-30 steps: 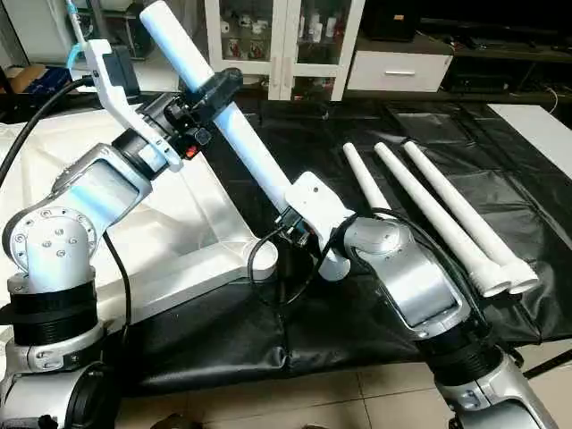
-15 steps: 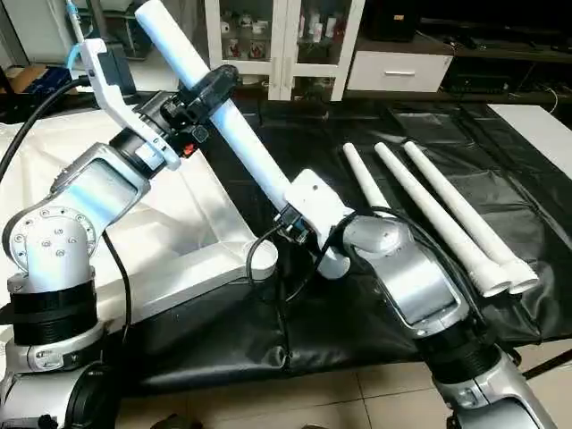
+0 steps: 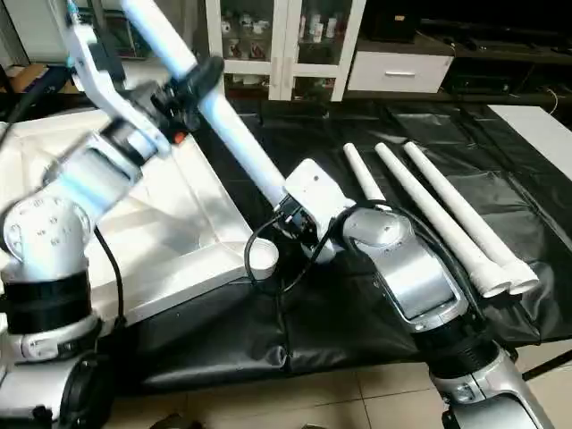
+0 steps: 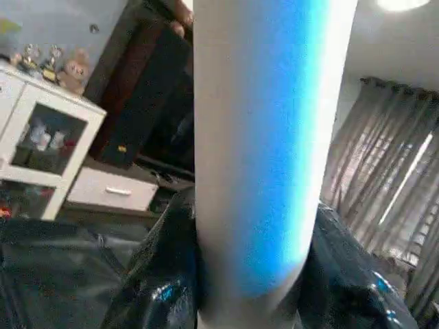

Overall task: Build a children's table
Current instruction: Pick table leg

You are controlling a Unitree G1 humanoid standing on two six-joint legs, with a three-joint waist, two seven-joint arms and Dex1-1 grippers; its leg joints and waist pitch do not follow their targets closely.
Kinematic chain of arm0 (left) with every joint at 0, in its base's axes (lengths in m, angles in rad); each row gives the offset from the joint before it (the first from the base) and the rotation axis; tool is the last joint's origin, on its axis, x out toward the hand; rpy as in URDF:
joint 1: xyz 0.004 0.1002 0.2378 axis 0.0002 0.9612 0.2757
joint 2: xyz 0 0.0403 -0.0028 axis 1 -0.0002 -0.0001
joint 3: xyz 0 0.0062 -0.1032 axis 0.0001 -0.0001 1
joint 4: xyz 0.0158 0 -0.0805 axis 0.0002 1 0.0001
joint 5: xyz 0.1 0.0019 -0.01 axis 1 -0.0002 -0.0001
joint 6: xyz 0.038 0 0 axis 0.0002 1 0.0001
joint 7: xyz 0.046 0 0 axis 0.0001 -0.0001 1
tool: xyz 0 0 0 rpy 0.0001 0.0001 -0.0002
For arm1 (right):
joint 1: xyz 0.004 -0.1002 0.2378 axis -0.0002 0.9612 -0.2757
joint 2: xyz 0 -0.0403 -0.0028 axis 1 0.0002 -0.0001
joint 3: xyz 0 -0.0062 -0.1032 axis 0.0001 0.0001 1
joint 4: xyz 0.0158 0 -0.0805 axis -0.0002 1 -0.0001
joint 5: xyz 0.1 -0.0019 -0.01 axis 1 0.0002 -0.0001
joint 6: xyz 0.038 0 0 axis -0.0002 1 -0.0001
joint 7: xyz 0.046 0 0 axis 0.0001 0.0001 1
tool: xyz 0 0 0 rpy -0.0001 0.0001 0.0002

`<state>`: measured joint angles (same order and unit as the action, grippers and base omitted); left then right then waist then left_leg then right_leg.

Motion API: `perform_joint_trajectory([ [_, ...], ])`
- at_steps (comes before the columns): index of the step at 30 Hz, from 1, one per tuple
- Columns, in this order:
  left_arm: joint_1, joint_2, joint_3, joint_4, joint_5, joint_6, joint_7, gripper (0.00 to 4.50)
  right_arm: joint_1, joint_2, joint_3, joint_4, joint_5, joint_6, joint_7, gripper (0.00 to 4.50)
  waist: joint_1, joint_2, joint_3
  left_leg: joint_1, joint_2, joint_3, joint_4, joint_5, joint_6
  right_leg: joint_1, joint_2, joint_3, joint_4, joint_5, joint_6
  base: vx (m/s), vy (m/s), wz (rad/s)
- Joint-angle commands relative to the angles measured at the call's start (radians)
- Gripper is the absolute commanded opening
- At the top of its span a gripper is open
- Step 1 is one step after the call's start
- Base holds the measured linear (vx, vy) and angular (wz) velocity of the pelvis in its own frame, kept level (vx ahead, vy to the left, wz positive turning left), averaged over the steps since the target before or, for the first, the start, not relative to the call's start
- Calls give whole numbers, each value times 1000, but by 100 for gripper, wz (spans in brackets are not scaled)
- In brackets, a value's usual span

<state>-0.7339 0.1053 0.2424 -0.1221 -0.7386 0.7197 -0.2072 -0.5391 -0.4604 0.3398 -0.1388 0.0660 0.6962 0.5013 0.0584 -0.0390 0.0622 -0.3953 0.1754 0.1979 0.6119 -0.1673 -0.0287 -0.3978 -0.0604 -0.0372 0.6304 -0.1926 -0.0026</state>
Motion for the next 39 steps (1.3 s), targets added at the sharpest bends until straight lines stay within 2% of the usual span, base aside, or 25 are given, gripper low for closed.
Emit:
perform_joint_trajectory([
  [1,-33,6,16,11,6,-13,19,148,-2,-17,-9,-28,-44,-51,-26,342,-1,-5,-74,31,49,-25,-60,-152,-43,43,-67,45,-72,-140,-151,0,0,0],
  [3,-37,8,22,13,-4,-12,19,148,2,-23,0,-36,-69,-63,-38,366,-1,-3,-73,31,47,-25,-60,-150,-45,43,-66,45,-72,-143,-149,0,0,0],
  [4,-43,10,34,19,-16,-11,21,148,6,-36,21,-40,-111,-74,-60,380,-1,1,-74,32,48,-26,-60,-152,-47,43,-67,45,-72,-143,-150,0,0,0],
  [10,-82,-2,77,48,-53,11,66,148,15,-46,58,-15,-202,-117,-132,407,-4,1,-74,33,46,-26,-60,-170,-58,42,-63,44,-72,-141,-151,0,0,0],
  [12,-86,-1,78,51,-49,14,76,148,15,-46,59,-13,-207,-123,-135,407,-4,0,-73,33,47,-26,-60,-179,-57,42,-64,45,-72,-146,-148,0,0,0],
  [17,-135,-21,131,105,-37,24,217,148,31,-33,66,-15,-235,-152,-147,407,-5,0,-74,30,45,-27,-58,-178,-48,45,-62,44,-72,-128,-147,0,0,0],
  [21,-150,-30,160,127,-46,17,268,148,30,-26,67,-6,-253,-165,-153,407,-8,1,-74,32,45,-28,-58,-190,-50,43,-62,43,-74,-148,-146,0,0,0],
  [26,-165,-37,178,137,-25,7,350,148,29,-16,68,1,-262,-179,-150,407,-8,3,-76,32,45,-28,-57,-188,-43,42,-61,43,-72,-131,-149,0,0,0],
  [34,-173,-50,177,112,-48,30,385,148,29,3,65,21,-271,-192,-144,407,-6,3,-74,32,46,-29,-57,-204,-48,39,-63,42,-74,-149,-152,0,0,0],
  [35,-169,-52,165,96,-58,42,374,148,21,8,57,37,-263,-194,-144,407,-7,-9,-74,32,47,-28,-57,-204,-46,40,-63,42,-75,-153,-151,0,0,0],
  [37,-168,-54,160,89,-60,47,370,148,17,10,53,46,-261,-199,-143,407,-5,-1,-74,32,47,-29,-56,-201,-50,38,-65,42,-73,-153,-155,0,0,0],
  [39,-165,-53,152,82,-66,59,363,148,8,14,45,70,-253,-211,-139,407,-6,1,-74,32,47,-29,-57,-202,-52,38,-63,42,-72,-145,-151,0,0,0],
])
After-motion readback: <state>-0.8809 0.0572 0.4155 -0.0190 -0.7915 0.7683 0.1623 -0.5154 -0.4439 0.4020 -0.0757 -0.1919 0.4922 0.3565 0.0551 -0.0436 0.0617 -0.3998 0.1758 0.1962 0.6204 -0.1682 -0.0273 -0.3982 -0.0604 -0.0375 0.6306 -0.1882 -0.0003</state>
